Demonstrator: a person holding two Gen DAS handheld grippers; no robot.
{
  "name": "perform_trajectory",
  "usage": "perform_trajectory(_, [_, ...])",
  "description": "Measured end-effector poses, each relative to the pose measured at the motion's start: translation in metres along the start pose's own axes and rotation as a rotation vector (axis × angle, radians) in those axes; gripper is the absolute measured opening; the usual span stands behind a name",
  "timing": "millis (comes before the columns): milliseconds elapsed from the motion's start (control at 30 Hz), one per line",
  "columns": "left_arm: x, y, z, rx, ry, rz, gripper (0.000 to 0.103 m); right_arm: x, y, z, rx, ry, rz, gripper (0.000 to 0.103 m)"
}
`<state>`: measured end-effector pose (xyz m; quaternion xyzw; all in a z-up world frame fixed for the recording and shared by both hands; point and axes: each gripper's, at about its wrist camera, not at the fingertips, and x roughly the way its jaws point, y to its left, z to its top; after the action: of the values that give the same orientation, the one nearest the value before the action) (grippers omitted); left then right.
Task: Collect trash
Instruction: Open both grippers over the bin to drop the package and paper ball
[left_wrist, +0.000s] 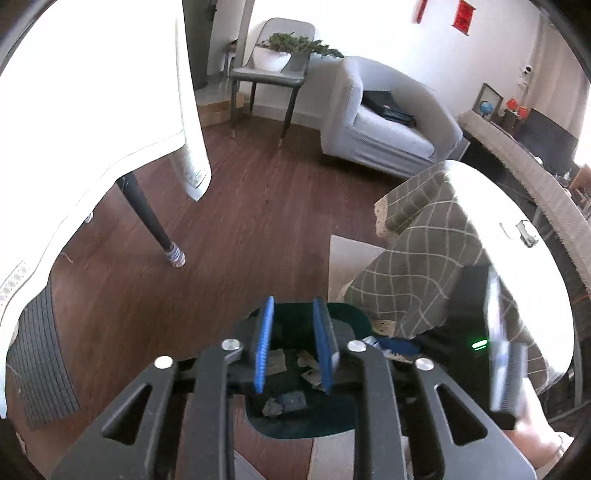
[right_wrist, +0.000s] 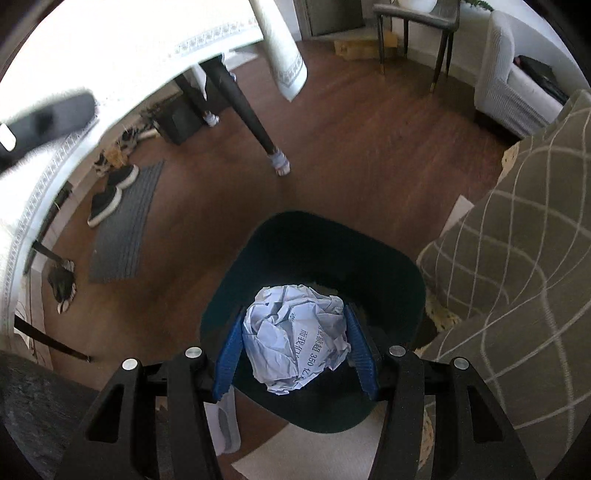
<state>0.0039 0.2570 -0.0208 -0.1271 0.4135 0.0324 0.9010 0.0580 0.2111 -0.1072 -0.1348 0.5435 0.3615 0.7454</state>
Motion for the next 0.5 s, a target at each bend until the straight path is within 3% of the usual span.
perform_trajectory(233, [-0.019, -0.009, 0.01, 0.014, -0.051, -0.021, 0.02, 0.006, -0.004, -0.01, -0.041, 0.065, -0.013, 0.058])
perform_trajectory(500, [-0.03, -0.019, 0.022, 0.014, -0.086, -0.035, 0.02, -0.002, 0.0, -0.014, -0.082, 0.07, -0.02, 0.063])
